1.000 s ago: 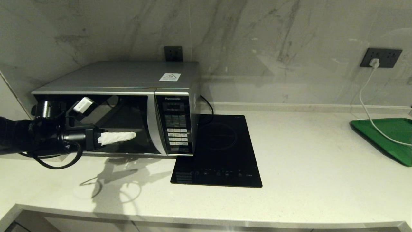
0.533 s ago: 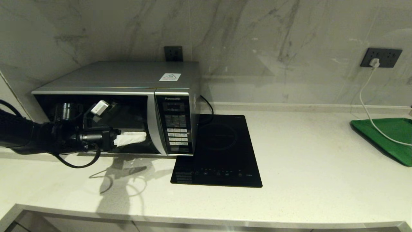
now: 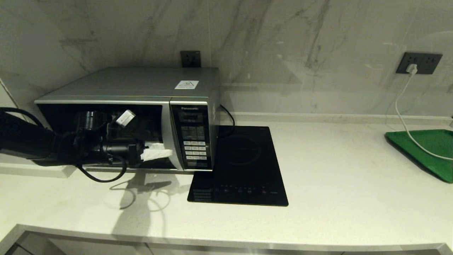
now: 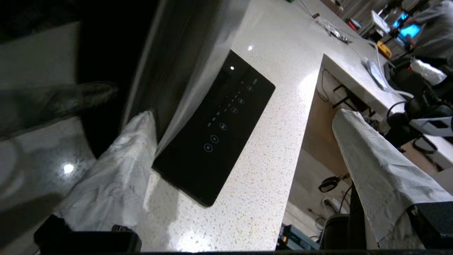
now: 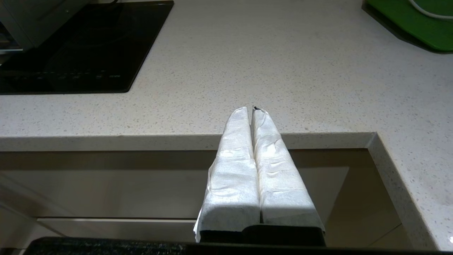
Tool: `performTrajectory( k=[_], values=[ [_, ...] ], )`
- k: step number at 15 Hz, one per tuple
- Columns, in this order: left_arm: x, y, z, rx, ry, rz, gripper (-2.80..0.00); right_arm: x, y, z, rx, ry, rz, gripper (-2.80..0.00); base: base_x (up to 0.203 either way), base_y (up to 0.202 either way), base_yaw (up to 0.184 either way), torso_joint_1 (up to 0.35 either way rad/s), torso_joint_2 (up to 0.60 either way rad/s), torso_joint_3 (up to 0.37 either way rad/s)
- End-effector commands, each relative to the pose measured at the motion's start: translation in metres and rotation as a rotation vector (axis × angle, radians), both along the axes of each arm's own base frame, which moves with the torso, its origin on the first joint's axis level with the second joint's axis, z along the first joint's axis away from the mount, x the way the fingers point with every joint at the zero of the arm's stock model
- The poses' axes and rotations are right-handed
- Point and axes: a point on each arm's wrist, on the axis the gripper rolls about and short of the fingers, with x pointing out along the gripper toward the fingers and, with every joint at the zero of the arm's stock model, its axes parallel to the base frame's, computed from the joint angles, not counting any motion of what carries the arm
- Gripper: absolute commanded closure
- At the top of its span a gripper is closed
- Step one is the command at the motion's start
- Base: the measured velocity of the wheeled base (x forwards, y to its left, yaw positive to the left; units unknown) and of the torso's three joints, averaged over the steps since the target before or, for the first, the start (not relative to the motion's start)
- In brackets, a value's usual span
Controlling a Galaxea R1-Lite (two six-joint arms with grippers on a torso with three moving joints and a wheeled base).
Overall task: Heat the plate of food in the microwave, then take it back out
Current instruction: Open the microwave oven
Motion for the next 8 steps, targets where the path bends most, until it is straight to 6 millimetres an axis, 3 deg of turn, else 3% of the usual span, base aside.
performTrajectory(
  k=[1,8],
  values=[
    [-0.002,-0.005,0.004,-0.002,-0.015,-0.021,-2.80,0.000,0.000,0.000,0.000,0.003,0.001,0.00,0.000,0.000,0.000,0.000,0.00,0.000],
    [0.006,-0.012,-0.007,-0.002,0.003,-0.039,-2.80,0.000,0.000,0.000,0.000,0.002,0.001,0.00,0.000,0.000,0.000,0.000,0.00,0.000]
  ],
)
